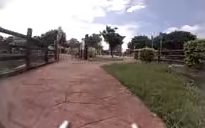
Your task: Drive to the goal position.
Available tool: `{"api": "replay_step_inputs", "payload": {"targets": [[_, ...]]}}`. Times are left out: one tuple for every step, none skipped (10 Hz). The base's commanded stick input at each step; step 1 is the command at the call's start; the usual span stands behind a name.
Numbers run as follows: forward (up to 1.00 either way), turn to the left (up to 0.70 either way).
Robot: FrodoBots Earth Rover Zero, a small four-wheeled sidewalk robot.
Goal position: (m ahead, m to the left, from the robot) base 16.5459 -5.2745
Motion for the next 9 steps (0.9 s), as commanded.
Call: {"api": "replay_step_inputs", "payload": {"targets": [[1.0, 0.0], [1.0, 0.0], [1.0, 0.0], [1.0, 0.12], [1.0, 0.38], [1.0, 0.4], [1.0, 0.4], [1.0, 0.4], [1.0, 0.4]]}}
